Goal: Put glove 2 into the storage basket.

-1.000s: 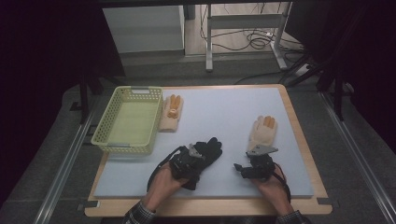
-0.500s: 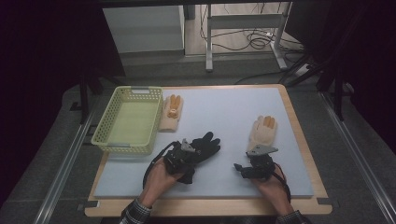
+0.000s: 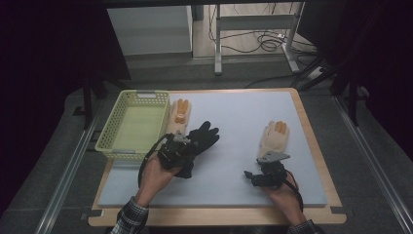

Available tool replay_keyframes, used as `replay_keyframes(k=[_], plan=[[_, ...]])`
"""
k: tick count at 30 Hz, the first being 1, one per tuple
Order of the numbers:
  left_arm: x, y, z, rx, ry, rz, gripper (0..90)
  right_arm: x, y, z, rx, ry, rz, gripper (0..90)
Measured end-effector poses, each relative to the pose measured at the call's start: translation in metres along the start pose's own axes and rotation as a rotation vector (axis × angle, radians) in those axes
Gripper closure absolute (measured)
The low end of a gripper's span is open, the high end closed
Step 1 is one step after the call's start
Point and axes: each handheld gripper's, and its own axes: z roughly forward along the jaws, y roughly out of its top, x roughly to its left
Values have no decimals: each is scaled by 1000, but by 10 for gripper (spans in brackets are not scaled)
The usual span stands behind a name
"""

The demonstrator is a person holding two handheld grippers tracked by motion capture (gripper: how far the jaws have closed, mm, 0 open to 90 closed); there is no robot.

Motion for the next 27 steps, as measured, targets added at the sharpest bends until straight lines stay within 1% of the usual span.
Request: replay_keyframes(k=[8,12,14,19,20,24,26,27], plan=[[22,11,-17,-7,37,-39,653,0,0,0,0,-1,1,279],[35,17,-26,-11,77,-64,653,0,0,0,-1,-1,1,279],[40,19,-30,-7,89,-66,652,0,0,0,-1,-1,1,278],[55,24,-38,-6,130,-88,651,0,0,0,0,-1,2,279],[61,25,-41,-7,142,-95,652,0,0,0,0,0,2,279],[77,24,-48,-4,171,-121,652,0,0,0,-1,0,0,279],[88,23,-52,-3,188,-146,651,0,0,0,-1,0,0,279],[92,22,-53,-4,195,-153,651,0,0,0,-1,-1,0,279]])
